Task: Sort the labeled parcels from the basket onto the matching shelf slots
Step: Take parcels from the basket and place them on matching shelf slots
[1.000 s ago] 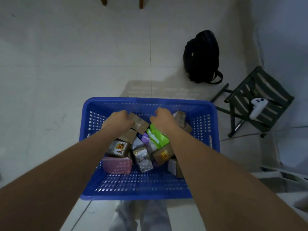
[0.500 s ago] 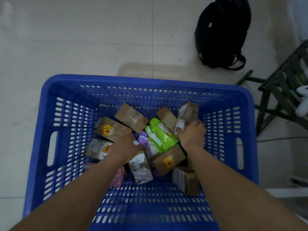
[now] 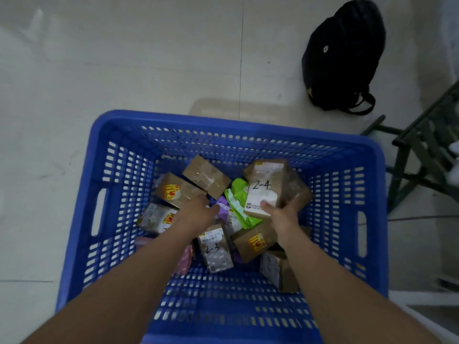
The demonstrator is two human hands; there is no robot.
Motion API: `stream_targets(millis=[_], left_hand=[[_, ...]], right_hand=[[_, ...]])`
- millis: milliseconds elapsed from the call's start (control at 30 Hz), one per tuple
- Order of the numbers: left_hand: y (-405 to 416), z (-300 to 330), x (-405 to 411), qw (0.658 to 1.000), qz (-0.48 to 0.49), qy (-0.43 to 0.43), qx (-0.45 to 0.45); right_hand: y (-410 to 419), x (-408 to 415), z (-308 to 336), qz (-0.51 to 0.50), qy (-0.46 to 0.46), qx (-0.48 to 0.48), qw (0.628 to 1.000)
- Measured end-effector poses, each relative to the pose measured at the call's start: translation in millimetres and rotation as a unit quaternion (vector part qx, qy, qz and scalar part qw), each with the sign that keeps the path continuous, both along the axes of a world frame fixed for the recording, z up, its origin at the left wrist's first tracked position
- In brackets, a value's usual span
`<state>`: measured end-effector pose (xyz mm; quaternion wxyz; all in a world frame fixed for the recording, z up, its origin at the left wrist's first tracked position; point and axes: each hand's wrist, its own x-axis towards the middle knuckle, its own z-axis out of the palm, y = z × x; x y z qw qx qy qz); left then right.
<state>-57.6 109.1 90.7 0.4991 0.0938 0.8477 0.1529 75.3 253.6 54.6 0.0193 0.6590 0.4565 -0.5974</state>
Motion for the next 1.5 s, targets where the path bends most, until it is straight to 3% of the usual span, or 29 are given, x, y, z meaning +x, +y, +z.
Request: stream_targets(millis=[133, 267, 333, 400, 500, 800, 1100, 1500], left_hand=[[9.1, 65.1, -9.3, 0.991, 0.113, -0.017, 0.070], [20.2, 152.5, -19.2, 0.968, 0.203, -0.074, 0.127], [26.5, 199.9, -20.7, 0.949, 0.231, -0.125, 0.175], [29.8, 248.0, -21.3, 0.909, 0.277, -0.200, 0.238], [30.1, 320.3, -29.1, 0.879, 0.304, -0.209, 0.303], [70.9, 576.5, -44.1, 0.889, 0.159, -0.146, 0.404], [95.5, 810.9, 6.9, 0.812, 0.011, -0.123, 0.570], [75.8, 966.0, 210.2, 0.718, -0.237, -0.203, 0.622]], right_hand=[[-16.3, -5.5, 71.7, -0.048, 0.076, -0.096, 0.991], [-15.6, -22.2, 158.7, -0.030, 0.168, -0.156, 0.973], [-10.4, -33.1, 205.0, -0.019, 0.213, -0.178, 0.961], [-2.7, -42.7, 254.8, 0.007, 0.238, -0.181, 0.954], [15.2, -53.0, 337.7, 0.051, 0.276, -0.166, 0.945], [57.7, -39.3, 606.1, 0.089, 0.316, -0.008, 0.945], [47.6, 33.9, 860.8, 0.047, 0.376, 0.225, 0.898], [-71.3, 271.6, 1013.7, -0.146, 0.313, 0.425, 0.836]])
